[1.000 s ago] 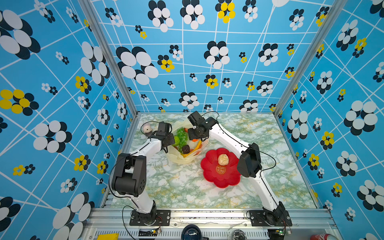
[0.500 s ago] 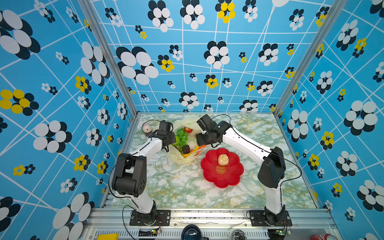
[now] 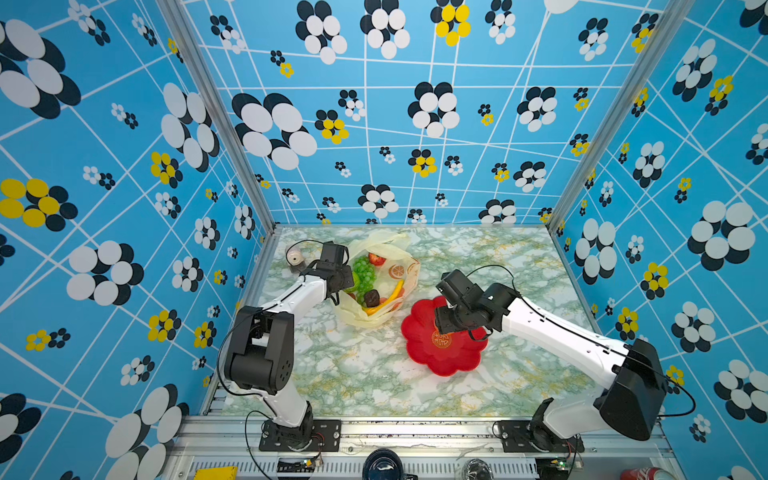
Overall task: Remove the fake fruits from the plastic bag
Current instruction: 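Lift the orange out with the right gripper and carry it over the plate, then lower the orange into the red plate beside the bun and release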
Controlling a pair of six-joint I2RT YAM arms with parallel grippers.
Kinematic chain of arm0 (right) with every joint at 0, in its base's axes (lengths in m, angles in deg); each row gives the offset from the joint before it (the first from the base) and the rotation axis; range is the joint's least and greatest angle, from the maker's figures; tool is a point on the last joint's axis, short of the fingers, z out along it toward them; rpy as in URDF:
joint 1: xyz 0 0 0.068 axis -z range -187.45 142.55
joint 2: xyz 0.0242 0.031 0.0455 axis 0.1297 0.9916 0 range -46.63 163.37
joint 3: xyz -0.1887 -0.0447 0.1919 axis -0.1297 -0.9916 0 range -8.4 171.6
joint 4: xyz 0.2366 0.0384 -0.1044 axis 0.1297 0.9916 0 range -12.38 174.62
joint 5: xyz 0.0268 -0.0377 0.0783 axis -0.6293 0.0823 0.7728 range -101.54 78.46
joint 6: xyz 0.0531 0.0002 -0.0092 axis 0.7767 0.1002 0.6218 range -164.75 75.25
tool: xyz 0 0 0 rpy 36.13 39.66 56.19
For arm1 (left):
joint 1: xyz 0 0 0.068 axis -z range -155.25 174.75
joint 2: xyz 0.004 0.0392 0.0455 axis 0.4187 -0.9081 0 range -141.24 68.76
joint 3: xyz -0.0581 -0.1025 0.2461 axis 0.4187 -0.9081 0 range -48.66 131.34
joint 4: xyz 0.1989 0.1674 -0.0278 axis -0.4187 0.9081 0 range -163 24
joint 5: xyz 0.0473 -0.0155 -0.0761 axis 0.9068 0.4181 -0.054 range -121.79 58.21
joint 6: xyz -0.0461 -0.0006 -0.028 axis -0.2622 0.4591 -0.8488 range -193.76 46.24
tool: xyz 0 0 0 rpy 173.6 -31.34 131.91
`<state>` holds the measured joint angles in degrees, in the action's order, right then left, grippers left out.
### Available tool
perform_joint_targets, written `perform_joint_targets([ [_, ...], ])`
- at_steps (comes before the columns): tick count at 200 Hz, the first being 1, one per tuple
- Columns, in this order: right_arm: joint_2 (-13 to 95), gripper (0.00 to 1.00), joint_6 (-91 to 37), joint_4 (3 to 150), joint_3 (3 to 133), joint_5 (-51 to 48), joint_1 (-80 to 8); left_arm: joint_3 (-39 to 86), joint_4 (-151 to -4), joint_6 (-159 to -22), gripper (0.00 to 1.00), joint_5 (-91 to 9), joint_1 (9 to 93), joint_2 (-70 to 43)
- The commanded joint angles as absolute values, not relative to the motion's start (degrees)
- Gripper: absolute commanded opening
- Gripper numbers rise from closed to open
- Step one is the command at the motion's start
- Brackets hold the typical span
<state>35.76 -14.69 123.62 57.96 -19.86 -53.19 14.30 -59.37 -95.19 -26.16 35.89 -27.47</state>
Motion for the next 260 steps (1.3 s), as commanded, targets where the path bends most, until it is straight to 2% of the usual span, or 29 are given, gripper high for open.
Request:
perform_joint_targets([
  [1,31.9,0.65,-12.3,123.7,53.9,-20.7,-53.4,15.7,-57.4,-94.9,0.00,-25.0,36.6,-28.3],
  [72,31.6,0.65,-13.2,119.1,45.1,-24.3,-53.3,16.6,-55.7,-94.7,0.00,-23.8,37.4,-28.5],
  [260,39.7,0.68,-16.5,109.3,41.3,-24.5,-48.6,19.3,-53.1,-94.5,0.00,-21.8,39.1,-29.9],
])
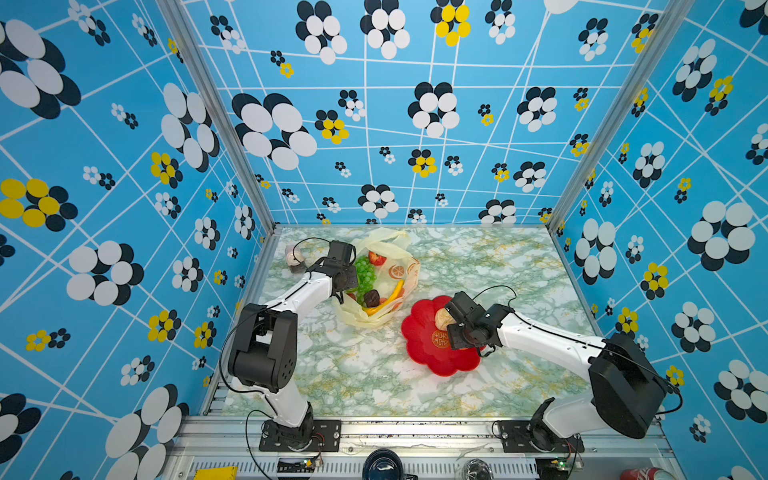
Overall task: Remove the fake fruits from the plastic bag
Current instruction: 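Lower the orange into the red plate beside the bun and release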
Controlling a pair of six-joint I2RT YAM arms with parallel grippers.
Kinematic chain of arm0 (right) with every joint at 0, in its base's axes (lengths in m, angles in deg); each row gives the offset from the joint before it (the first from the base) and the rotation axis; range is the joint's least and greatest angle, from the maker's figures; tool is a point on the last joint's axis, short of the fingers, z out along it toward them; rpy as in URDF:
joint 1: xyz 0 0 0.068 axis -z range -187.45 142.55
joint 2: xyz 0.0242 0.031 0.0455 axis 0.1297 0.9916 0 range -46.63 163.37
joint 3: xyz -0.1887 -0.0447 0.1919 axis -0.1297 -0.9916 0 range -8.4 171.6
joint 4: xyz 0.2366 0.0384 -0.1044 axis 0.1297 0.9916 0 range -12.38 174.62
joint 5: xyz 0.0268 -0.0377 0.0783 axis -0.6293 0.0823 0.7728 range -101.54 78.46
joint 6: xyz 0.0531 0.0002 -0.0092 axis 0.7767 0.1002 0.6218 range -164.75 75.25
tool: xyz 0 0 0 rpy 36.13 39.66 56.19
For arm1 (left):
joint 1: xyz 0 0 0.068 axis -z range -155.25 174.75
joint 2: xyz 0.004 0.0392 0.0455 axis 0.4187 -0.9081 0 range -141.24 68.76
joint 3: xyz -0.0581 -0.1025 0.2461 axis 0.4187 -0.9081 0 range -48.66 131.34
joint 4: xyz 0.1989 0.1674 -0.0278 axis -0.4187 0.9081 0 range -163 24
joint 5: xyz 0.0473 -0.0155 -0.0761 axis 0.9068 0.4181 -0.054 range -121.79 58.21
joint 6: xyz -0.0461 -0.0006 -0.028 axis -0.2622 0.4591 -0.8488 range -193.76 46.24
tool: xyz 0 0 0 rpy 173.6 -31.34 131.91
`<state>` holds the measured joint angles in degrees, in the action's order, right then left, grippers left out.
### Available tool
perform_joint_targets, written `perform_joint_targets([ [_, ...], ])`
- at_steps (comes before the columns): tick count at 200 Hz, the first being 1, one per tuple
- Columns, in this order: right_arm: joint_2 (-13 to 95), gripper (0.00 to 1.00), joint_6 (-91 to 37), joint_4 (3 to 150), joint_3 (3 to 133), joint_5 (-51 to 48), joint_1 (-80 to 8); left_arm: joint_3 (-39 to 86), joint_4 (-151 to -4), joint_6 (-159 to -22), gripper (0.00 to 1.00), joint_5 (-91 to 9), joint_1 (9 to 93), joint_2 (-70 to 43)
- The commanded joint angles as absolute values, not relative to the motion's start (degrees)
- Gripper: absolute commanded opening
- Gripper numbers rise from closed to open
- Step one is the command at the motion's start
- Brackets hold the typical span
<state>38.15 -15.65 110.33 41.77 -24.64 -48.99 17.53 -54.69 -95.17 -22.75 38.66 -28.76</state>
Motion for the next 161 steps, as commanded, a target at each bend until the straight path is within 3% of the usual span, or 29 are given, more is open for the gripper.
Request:
perform_joint_targets([
  [1,39.7,0.68,-16.5,109.2,41.3,-24.5,-48.6,19.3,-53.1,-94.6,0.00,-21.8,39.1,-29.9],
  [77,38.7,0.83,-16.5,111.3,41.9,-25.2,-48.6,19.0,-53.5,-94.4,0.00,-21.9,39.3,-29.9],
  [161,29.6,0.95,-15.7,115.0,39.9,-24.5,-48.5,17.7,-53.6,-94.1,0.00,-21.5,39.6,-29.2],
])
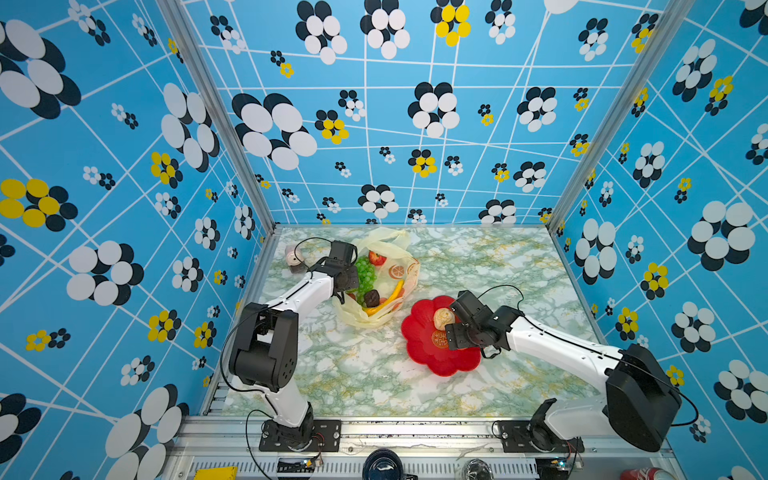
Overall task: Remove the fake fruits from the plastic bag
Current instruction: 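Lower the orange into the red plate beside the bun and release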
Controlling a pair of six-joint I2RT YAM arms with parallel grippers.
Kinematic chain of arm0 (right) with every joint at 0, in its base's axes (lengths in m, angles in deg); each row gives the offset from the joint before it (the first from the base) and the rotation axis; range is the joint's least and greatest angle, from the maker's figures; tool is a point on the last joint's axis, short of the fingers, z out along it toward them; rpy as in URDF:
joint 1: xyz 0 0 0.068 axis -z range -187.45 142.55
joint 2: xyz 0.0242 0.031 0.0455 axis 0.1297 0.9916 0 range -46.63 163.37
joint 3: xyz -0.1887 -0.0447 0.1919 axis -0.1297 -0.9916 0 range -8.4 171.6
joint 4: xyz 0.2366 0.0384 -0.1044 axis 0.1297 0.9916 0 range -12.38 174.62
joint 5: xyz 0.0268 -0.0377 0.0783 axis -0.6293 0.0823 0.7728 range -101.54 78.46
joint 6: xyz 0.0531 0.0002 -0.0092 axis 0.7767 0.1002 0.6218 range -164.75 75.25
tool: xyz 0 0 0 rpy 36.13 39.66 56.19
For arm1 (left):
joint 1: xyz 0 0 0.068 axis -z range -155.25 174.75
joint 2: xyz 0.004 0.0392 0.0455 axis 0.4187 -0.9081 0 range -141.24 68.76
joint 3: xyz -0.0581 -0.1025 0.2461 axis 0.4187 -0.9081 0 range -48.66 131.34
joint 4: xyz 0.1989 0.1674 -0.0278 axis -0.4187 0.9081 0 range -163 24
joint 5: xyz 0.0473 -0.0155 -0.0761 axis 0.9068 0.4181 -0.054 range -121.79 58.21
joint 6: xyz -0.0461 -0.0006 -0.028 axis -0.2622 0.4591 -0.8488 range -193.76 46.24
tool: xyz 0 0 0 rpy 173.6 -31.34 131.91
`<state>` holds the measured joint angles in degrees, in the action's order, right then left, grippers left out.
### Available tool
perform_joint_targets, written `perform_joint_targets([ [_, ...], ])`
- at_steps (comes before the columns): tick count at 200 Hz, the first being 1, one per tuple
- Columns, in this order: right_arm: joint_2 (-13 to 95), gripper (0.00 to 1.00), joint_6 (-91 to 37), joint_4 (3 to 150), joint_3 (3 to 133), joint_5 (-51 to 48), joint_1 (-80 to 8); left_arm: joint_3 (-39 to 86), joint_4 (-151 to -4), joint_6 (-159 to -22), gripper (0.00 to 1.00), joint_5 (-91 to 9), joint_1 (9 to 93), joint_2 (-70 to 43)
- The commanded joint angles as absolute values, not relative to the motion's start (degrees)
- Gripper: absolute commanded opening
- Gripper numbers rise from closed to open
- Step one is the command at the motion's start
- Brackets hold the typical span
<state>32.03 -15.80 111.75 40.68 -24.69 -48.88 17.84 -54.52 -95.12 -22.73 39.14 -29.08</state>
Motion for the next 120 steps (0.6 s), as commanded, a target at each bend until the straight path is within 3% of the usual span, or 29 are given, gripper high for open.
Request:
perform_joint_targets([
  [1,29.5,0.95,-15.7,115.1,40.0,-24.4,-48.5,17.6,-53.6,-94.1,0.00,-21.5,39.6,-29.2],
  [57,24.4,0.95,-15.5,117.1,43.0,-23.4,-48.5,16.3,-53.9,-94.0,0.00,-21.4,39.5,-27.7],
  [120,26.4,0.91,-13.4,114.8,51.8,-21.3,-48.7,14.4,-54.8,-94.8,0.00,-22.7,39.5,-25.4],
])
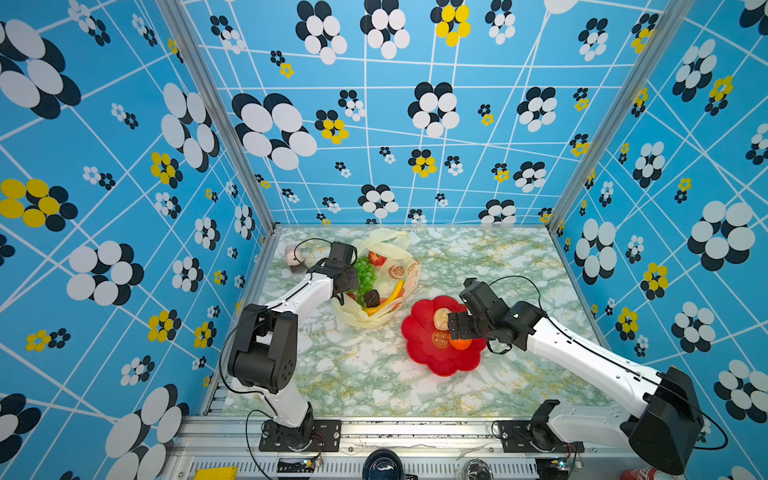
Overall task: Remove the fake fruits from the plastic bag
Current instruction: 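Lower the orange into the red plate beside the bun and release, then reach the right gripper into the bag and grasp the green custard apple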
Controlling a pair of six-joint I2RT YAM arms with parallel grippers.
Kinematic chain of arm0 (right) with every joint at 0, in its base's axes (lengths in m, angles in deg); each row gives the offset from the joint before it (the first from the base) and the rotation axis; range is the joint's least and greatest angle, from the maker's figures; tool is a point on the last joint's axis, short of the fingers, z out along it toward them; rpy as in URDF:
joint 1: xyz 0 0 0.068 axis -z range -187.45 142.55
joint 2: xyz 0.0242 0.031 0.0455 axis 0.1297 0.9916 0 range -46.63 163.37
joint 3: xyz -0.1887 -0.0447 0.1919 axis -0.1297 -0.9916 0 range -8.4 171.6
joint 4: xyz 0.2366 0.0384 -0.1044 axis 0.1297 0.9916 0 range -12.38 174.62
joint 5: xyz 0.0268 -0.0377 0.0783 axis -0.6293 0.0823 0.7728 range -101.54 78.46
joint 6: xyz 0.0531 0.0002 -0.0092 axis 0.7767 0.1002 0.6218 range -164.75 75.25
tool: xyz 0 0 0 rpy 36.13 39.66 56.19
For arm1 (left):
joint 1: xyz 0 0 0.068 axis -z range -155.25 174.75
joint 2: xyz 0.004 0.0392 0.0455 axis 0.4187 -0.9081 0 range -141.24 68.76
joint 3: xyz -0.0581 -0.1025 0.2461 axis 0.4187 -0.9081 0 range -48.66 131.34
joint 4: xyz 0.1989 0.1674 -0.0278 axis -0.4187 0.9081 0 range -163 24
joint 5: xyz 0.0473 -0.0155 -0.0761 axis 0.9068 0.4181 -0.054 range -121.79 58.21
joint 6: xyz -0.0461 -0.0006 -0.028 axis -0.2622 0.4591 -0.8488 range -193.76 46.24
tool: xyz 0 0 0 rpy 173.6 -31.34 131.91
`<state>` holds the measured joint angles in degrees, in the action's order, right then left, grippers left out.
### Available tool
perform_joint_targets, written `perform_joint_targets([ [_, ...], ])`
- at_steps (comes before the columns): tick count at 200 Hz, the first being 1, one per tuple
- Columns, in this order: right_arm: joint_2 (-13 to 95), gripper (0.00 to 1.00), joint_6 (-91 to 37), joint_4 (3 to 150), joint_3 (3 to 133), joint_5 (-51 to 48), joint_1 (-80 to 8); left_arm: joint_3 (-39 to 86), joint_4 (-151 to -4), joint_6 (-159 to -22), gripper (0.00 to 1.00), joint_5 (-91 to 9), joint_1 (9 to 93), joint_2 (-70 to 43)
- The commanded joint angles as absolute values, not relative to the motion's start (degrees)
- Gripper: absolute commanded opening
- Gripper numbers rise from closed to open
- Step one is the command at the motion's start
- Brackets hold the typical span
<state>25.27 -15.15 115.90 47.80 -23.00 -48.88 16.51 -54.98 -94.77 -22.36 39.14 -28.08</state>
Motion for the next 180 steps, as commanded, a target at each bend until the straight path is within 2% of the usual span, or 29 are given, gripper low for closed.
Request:
perform_joint_targets([
  [1,26.5,0.91,-13.4,114.7,51.9,-21.3,-48.7,14.4,-54.7,-94.9,0.00,-22.8,39.5,-25.3],
  [39,32.6,0.87,-13.3,108.9,57.0,-18.6,-49.8,9.4,-57.4,-97.0,0.00,-23.0,39.5,-20.9],
  [101,50.7,0.80,-15.7,103.3,73.2,-13.6,-52.7,-0.4,-59.9,-99.7,0.00,-21.5,39.1,-12.7],
  [180,73.0,0.69,-18.3,106.4,93.1,-9.6,-57.3,-7.5,-62.2,-103.2,0.00,-25.7,34.8,-7.5],
])
